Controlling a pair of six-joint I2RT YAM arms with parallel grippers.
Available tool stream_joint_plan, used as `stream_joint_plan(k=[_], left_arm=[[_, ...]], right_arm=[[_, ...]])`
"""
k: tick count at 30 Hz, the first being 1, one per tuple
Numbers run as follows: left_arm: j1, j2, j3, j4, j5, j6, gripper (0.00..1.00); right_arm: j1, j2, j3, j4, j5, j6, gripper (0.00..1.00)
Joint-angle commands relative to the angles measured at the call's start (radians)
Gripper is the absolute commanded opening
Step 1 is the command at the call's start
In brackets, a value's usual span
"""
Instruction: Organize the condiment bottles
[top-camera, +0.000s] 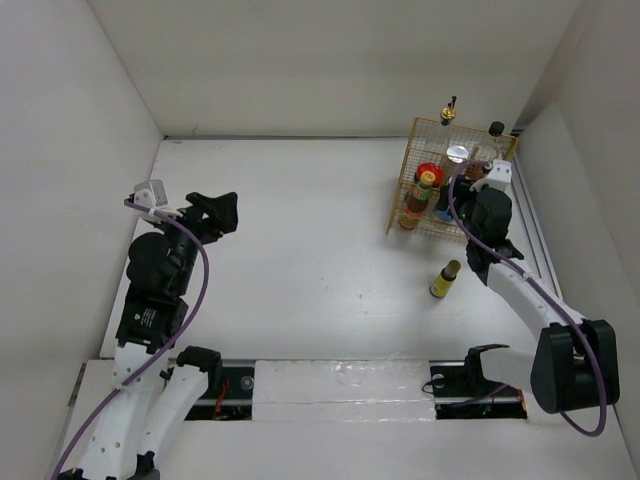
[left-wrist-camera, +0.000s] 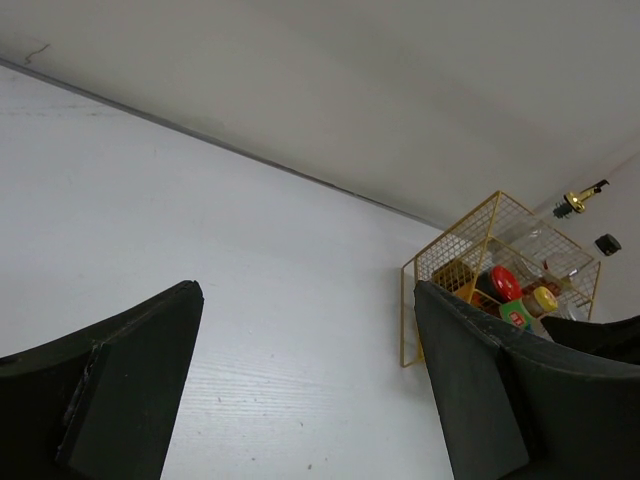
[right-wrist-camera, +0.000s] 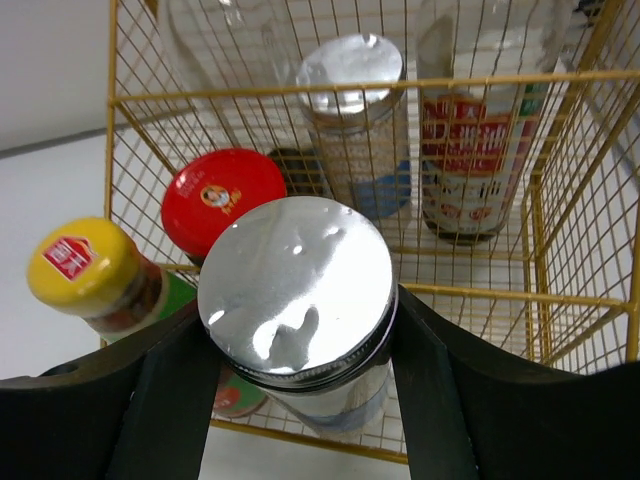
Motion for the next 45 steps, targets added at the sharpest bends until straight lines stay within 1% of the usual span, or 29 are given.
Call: stream_joint_plan(k=[1, 3, 4, 5, 7, 8, 10, 11, 13, 14, 16, 17, 18, 19, 21, 22, 25, 26, 30, 35, 38, 41, 42, 43, 45], left_arm=[[-0.008, 0.005, -0.004, 0.057, 0.021, 0.01, 0.83], [-0.008, 0.005, -0.004, 0.057, 0.021, 0.01, 0.83], [-0.008, -0.004, -0.004, 0.057, 0.021, 0.01, 0.83], [-0.008, -0.004, -0.004, 0.066, 0.021, 0.01, 0.83], [-0.008, -0.004, -0.004, 0.066, 0.021, 0.01, 0.83], [-0.008, -0.004, -0.004, 0.066, 0.021, 0.01, 0.83], [-0.008, -0.004, -0.004, 0.066, 0.032, 0.01, 0.83], [-0.008, -0.015, -0.004, 0.066, 0.032, 0.01, 0.83], [-0.008, -0.015, -0.004, 0.066, 0.032, 0.01, 0.83], [-0.008, -0.015, -0.004, 0.066, 0.032, 0.01, 0.83], [-0.008, -0.015, -0.004, 0.066, 0.032, 0.01, 0.83], [-0.008, -0.025, -0.004, 0.066, 0.032, 0.01, 0.83], [-0.008, -0.025, -0.004, 0.066, 0.032, 0.01, 0.83], [-0.008, -0.025, -0.004, 0.066, 0.032, 0.01, 0.83], [-0.008, -0.025, -0.004, 0.066, 0.053, 0.01, 0.83], [-0.008, -0.025, -0.004, 0.077, 0.053, 0.01, 0.83], [-0.008, -0.036, -0.004, 0.077, 0.053, 0.01, 0.83], [-0.008, -0.036, -0.004, 0.077, 0.053, 0.01, 0.84], [-0.008, -0.047, -0.004, 0.077, 0.065, 0.01, 0.84], [-0.008, -0.056, -0.004, 0.086, 0.075, 0.01, 0.84], [-0.008, -0.056, -0.004, 0.086, 0.075, 0.01, 0.84], [-0.008, -0.067, -0.013, 0.086, 0.084, 0.01, 0.84], [-0.008, -0.067, -0.013, 0.086, 0.084, 0.01, 0.84], [-0.008, -0.067, -0.013, 0.086, 0.084, 0.01, 0.84], [-0.008, -0.067, -0.013, 0.086, 0.084, 0.01, 0.84]], right_arm=[[0.011, 0.009, -0.031, 0.109, 0.021, 0.034, 0.42], [0.022, 0.021, -0.045, 0.109, 0.044, 0.034, 0.43], [0.034, 0.021, -0.045, 0.109, 0.056, 0.034, 0.45], [0.034, 0.021, -0.045, 0.084, 0.071, 0.034, 0.45], [0.034, 0.021, -0.054, 0.057, 0.082, 0.034, 0.49], [0.034, 0.021, -0.054, 0.056, 0.082, 0.034, 0.55], [0.043, 0.021, -0.054, 0.046, 0.082, 0.034, 0.64], [0.043, 0.011, -0.054, 0.029, 0.082, 0.034, 0.73], [0.043, -0.014, -0.054, -0.002, 0.082, 0.034, 0.82], [0.043, -0.025, -0.042, -0.014, 0.082, 0.034, 0.88], [0.043, -0.07, -0.03, -0.069, 0.082, 0.034, 0.92], [0.052, -0.118, -0.017, -0.112, 0.082, 0.034, 0.96], [0.052, -0.118, -0.017, -0.112, 0.091, 0.034, 0.96], [0.052, -0.176, -0.017, -0.156, 0.091, 0.034, 0.96], [0.063, -0.238, -0.029, -0.198, 0.077, 0.034, 0.97], [0.063, -0.297, -0.029, -0.279, 0.062, 0.034, 0.97], [0.074, -0.377, -0.029, -0.46, 0.053, 0.045, 0.94], [0.074, -0.425, -0.029, -0.582, 0.062, 0.062, 0.93], [0.083, -0.515, -0.02, -0.799, 0.051, 0.105, 0.9], [0.092, -0.54, -0.031, -0.876, -0.047, 0.137, 0.88], [0.092, -0.511, -0.031, -0.914, -0.047, 0.148, 0.84], [0.101, -0.499, -0.04, -0.915, -0.065, 0.159, 0.75], [0.101, -0.499, -0.051, -0.905, -0.065, 0.159, 0.67], [0.101, -0.499, -0.051, -0.905, -0.065, 0.168, 0.66], [0.101, -0.499, -0.062, -0.896, -0.074, 0.168, 0.66]])
